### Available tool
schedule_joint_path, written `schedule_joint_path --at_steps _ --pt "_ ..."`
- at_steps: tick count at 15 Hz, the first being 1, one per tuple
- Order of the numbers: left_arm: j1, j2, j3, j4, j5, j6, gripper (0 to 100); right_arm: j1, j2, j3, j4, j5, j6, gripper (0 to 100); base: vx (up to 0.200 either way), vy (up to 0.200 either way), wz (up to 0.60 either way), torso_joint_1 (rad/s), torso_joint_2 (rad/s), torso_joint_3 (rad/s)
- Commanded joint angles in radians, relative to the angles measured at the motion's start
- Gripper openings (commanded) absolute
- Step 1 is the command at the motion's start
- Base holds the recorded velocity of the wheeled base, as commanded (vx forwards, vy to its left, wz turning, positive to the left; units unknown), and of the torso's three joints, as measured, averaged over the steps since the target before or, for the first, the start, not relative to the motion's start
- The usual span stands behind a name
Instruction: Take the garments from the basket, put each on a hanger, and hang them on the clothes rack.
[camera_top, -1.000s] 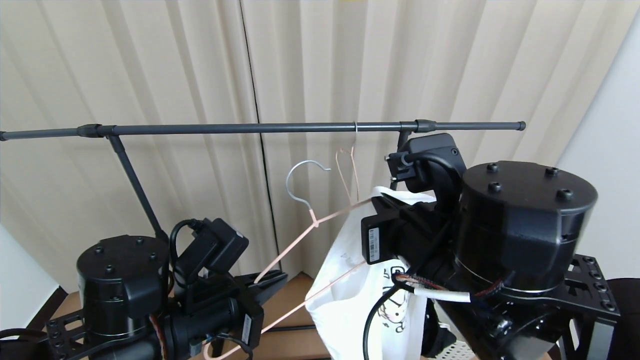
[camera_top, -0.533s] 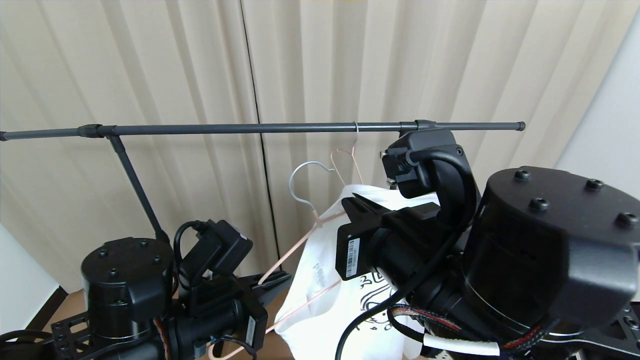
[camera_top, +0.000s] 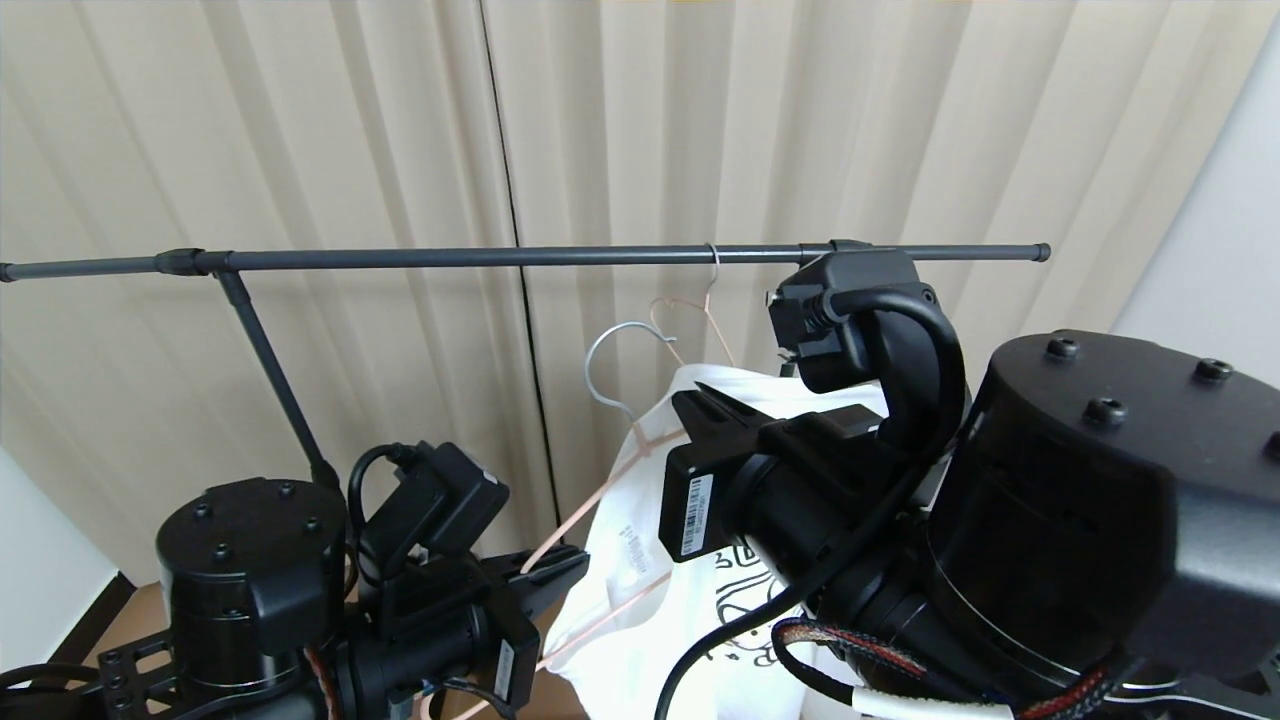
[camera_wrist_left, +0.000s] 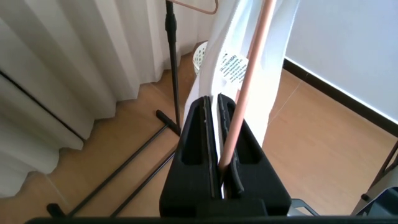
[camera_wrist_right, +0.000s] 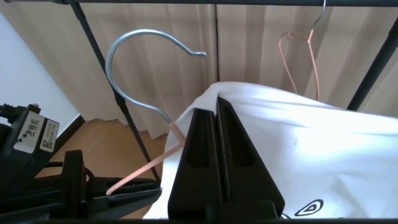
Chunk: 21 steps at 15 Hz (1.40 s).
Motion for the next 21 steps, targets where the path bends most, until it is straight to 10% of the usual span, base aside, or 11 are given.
schedule_joint_path --at_steps 1,6,7,21 --pt "-0.002 -0.008 0.0 0.0 0.0 0.0 0 -0.001 -0.002 0.002 0.002 -0.001 -0.001 0 0.0 0.0 0.0 0.0 0.0 0.0" --pt "-0.016 -0.03 0.008 -0.002 -0.002 0.001 0 -0.004 -0.002 0.005 0.002 -0.001 -0.004 0 0.0 0.0 0.0 0.0 0.0 0.0" --pt "-0.016 -0.033 0.009 -0.006 -0.003 0.0 0 -0.004 -0.004 0.005 0.002 -0.001 -0.004 100 0.0 0.0 0.0 0.0 0.0 0.0" --pt "0.009 -0.027 0.038 -0.074 -0.011 -0.002 0 -0.105 -0.074 0.07 0.002 0.051 -0.072 100 0.0 0.0 0.0 0.0 0.0 0.0"
